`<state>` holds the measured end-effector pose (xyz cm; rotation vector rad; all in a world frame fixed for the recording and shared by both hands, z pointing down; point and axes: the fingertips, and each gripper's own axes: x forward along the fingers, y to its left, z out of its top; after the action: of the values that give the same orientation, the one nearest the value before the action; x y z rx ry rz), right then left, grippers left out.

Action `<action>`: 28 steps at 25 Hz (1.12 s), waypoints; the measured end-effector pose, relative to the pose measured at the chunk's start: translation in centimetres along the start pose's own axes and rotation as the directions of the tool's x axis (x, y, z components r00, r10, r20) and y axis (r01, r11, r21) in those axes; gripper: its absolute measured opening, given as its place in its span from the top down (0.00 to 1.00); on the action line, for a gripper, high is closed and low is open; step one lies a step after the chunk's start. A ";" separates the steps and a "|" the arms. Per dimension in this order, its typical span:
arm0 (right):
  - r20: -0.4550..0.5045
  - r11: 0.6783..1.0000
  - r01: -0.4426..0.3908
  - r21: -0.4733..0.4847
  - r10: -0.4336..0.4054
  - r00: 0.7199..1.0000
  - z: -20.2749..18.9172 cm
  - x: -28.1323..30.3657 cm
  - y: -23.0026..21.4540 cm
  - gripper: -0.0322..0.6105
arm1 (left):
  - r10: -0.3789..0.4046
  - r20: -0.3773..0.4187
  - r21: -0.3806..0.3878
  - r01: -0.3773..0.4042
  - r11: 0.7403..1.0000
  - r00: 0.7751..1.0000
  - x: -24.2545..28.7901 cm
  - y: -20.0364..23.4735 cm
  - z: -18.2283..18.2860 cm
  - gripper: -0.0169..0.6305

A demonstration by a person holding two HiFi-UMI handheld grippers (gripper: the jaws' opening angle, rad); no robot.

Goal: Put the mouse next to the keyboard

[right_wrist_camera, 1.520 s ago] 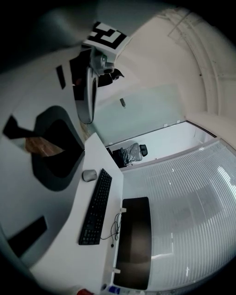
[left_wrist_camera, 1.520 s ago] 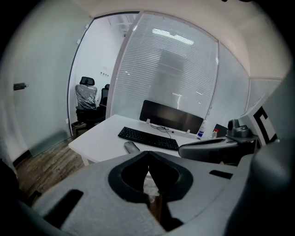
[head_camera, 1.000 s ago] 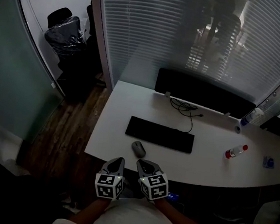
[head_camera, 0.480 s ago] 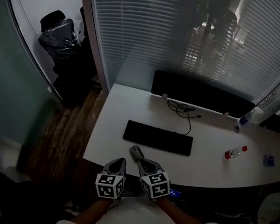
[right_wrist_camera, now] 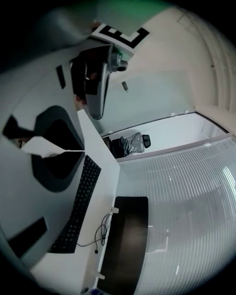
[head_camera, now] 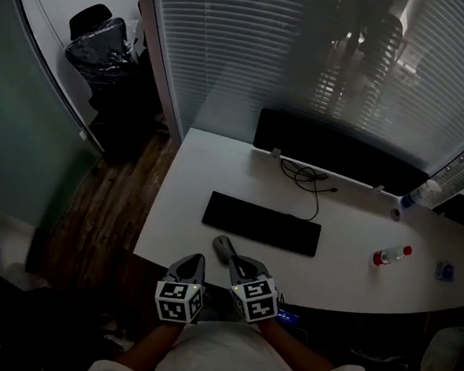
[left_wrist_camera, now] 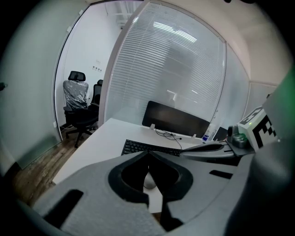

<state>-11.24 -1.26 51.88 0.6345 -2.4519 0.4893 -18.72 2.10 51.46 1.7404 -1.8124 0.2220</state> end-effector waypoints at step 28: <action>-0.295 0.986 0.023 -0.164 -0.071 0.953 -9.0 12.2 -3.1 0.46 | 0.066 -0.144 -0.013 -0.069 0.998 0.987 5.4 4.7 -7.3 0.96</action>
<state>-14.74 -3.63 66.79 0.5096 -2.1567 0.3385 -20.68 1.85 61.50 1.6096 -1.7644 0.3492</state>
